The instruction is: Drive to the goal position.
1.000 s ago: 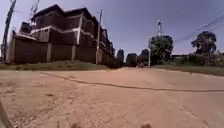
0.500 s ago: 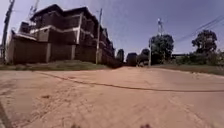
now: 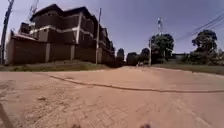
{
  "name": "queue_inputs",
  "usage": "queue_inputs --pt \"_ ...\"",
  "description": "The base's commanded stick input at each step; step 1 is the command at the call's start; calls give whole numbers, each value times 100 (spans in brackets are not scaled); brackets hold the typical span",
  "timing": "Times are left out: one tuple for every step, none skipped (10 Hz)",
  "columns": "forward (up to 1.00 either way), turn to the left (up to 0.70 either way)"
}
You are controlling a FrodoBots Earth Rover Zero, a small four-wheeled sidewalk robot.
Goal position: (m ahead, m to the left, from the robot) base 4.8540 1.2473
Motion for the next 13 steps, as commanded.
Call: queue_inputs --pt "30 0" --pt "30 0" --pt "30 0" --pt "30 0" --pt "30 0" --pt "30 0" --pt "30 0" --pt "30 0" --pt "30 0" --pt "30 0" --pt "30 0" --pt "30 0" --pt "30 0"
